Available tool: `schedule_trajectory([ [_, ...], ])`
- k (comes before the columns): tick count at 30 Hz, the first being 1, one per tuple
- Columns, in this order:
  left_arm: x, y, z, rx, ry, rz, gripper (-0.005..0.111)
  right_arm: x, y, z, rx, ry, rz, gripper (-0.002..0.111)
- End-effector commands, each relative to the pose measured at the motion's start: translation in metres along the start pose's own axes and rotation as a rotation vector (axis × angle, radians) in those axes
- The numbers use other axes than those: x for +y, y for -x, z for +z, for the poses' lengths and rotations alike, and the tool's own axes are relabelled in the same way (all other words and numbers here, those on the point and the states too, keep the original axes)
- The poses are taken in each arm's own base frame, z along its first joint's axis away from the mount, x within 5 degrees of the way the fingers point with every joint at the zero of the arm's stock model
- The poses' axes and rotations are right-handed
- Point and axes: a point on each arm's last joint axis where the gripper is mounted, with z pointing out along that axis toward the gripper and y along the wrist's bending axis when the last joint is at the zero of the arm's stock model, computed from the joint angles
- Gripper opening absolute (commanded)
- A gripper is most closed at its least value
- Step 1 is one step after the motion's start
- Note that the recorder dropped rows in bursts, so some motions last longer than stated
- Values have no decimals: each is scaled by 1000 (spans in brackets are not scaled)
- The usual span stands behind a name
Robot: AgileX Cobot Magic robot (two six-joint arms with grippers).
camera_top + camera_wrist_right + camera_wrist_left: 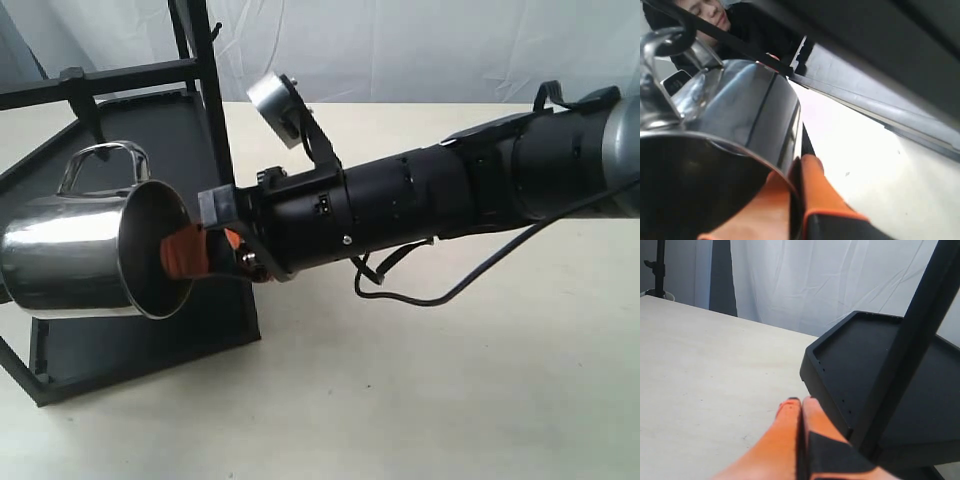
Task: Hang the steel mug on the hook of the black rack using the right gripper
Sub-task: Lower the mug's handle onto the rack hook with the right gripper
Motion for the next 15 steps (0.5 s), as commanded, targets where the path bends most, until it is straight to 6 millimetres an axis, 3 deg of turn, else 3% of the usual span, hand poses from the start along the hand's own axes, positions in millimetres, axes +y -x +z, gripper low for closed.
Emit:
schedule_trajectory([
  [1,0,1,0,-11,-2,-7,2,-6,0,1,1,-21,14,-1],
  [15,0,1,0,-11,-1,-5,2,-6,0,1,-3,-31,13,-1],
])
